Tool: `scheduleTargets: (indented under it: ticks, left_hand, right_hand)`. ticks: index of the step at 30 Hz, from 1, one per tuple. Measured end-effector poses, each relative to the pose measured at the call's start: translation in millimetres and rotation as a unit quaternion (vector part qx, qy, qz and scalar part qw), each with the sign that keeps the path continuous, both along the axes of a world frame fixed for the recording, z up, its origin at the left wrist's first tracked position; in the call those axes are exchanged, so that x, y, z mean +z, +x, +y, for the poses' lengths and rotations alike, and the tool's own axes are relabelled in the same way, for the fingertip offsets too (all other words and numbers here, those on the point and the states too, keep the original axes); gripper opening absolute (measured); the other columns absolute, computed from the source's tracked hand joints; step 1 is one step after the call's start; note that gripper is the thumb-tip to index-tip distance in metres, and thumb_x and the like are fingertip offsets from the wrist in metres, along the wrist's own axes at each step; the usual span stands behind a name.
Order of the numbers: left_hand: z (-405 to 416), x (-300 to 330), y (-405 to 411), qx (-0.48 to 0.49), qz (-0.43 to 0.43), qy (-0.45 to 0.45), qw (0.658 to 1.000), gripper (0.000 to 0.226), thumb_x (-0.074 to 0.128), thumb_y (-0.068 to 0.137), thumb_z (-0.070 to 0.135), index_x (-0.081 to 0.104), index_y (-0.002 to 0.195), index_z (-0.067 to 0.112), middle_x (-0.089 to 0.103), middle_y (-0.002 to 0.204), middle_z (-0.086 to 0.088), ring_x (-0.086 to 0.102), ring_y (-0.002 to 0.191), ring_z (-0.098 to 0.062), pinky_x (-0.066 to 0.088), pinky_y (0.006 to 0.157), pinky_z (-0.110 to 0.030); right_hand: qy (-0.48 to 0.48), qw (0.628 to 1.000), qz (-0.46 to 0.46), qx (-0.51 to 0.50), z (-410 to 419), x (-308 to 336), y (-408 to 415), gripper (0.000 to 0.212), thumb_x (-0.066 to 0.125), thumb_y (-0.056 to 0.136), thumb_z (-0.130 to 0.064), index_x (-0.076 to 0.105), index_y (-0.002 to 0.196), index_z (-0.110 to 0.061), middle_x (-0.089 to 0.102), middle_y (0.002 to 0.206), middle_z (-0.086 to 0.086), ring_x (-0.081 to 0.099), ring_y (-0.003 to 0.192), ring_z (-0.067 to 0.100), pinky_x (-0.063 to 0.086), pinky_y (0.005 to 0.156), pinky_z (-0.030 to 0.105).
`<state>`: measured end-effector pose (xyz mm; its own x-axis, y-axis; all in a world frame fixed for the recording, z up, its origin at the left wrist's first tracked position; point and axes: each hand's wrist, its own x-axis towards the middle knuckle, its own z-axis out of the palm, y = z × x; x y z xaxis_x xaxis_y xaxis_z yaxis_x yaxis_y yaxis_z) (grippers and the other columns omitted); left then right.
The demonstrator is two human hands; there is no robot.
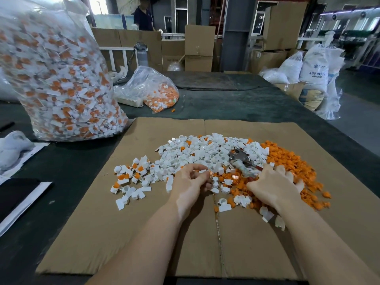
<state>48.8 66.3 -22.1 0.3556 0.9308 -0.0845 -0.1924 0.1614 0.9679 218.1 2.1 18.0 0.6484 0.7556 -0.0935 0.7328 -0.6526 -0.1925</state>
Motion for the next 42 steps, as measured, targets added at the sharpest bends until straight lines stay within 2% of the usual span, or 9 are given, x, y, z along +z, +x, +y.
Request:
scheduleTargets:
  ticks: [5,11,15,18,23,28,32,37,42]
  left_hand:
    - [-1.3,4.1,0.3,0.002,0.012,0.004,1.000,0.014,0.056,0.091,0.002,0.057,0.105,0.002,0.064,0.070,-0.011,0.058,0.050,-0.009,0.049,0.051,-0.020]
    - [-2.6,13.9,0.8,0.022,0.022,-0.008,0.999,0.012,0.058,0.091,0.005,0.058,0.103,0.006,0.062,0.060,-0.002,0.055,0.046,-0.007,0.047,0.048,-0.021]
    - [-0.4,23.2,-0.5,0.045,-0.013,-0.028,0.999,0.007,0.058,0.091,0.004,0.058,0.097,0.007,0.060,0.065,-0.005,0.052,0.052,-0.012,0.046,0.046,-0.020]
    - [2.7,32.5,-0.3,0.060,-0.037,-0.038,0.997,0.005,0.055,0.091,0.000,0.056,0.095,0.003,0.057,0.067,-0.008,0.050,0.054,-0.014,0.045,0.049,-0.020]
    - [5.2,39.9,-0.6,0.067,-0.034,-0.040,0.996,0.005,0.050,0.093,-0.004,0.052,0.094,0.001,0.053,0.065,-0.009,0.048,0.047,-0.010,0.042,0.046,-0.017]
    - [5.8,39.6,-0.5,0.090,-0.035,-0.054,0.994,0.008,0.049,0.093,-0.006,0.051,0.093,0.002,0.051,0.064,-0.008,0.047,0.042,-0.007,0.042,0.044,-0.016]
    - [6.9,38.5,1.8,0.111,-0.025,-0.058,0.992,0.005,0.051,0.093,-0.003,0.051,0.096,0.001,0.050,0.069,-0.009,0.046,0.049,-0.010,0.043,0.044,-0.016]
    - [8.2,33.5,3.3,0.125,0.004,-0.052,0.991,0.004,0.054,0.093,0.002,0.054,0.093,0.006,0.053,0.071,-0.006,0.050,0.053,-0.009,0.048,0.050,-0.019]
    - [7.4,32.3,5.1,0.131,0.011,-0.049,0.990,0.008,0.056,0.092,0.004,0.055,0.087,0.010,0.053,0.069,-0.004,0.052,0.054,-0.009,0.049,0.056,-0.022]
  right_hand:
    - [-0.033,0.998,-0.051,0.026,3.8,1.9,3.7,0.045,0.053,0.085,-0.040,0.044,0.123,-0.018,0.036,0.139,0.010,0.031,0.129,0.032,0.011,0.109,0.059]
    - [0.051,0.989,-0.122,0.072,-0.8,17.6,-3.1,0.043,0.047,0.089,-0.049,0.046,0.113,-0.014,0.049,0.121,0.009,0.044,0.111,0.028,0.038,0.092,0.039]
    - [0.085,0.984,0.047,0.147,-3.5,31.4,-18.4,0.036,0.045,0.091,-0.044,0.052,0.096,-0.009,0.058,0.087,0.011,0.051,0.073,0.017,0.038,0.061,0.030]
    - [0.075,0.956,0.208,0.194,-10.1,39.2,-29.3,0.034,0.049,0.091,-0.034,0.045,0.067,-0.010,0.036,0.053,0.006,0.028,0.047,0.015,0.022,0.048,0.027]
    - [0.049,0.921,0.329,0.203,-15.2,44.6,-39.6,0.028,0.048,0.091,-0.028,0.045,0.069,-0.010,0.042,0.066,0.011,0.038,0.061,0.021,0.028,0.057,0.033]
    - [0.006,0.918,0.335,0.211,-17.2,50.0,-41.4,0.025,0.045,0.088,-0.020,0.045,0.064,-0.013,0.047,0.063,0.005,0.042,0.050,0.014,0.030,0.047,0.023]
    - [-0.019,0.905,0.370,0.210,-17.7,52.1,-45.4,0.013,0.042,0.088,-0.011,0.046,0.076,-0.013,0.049,0.071,0.004,0.050,0.055,0.012,0.039,0.050,0.021]
    - [-0.016,0.926,0.284,0.248,-18.4,53.3,-47.3,0.017,0.041,0.093,-0.016,0.045,0.076,-0.015,0.053,0.072,0.006,0.045,0.055,0.013,0.035,0.049,0.022]
    - [0.001,0.945,0.191,0.266,-17.8,48.2,-48.8,0.023,0.040,0.099,-0.027,0.037,0.076,-0.023,0.044,0.074,-0.003,0.042,0.060,0.009,0.029,0.051,0.020]
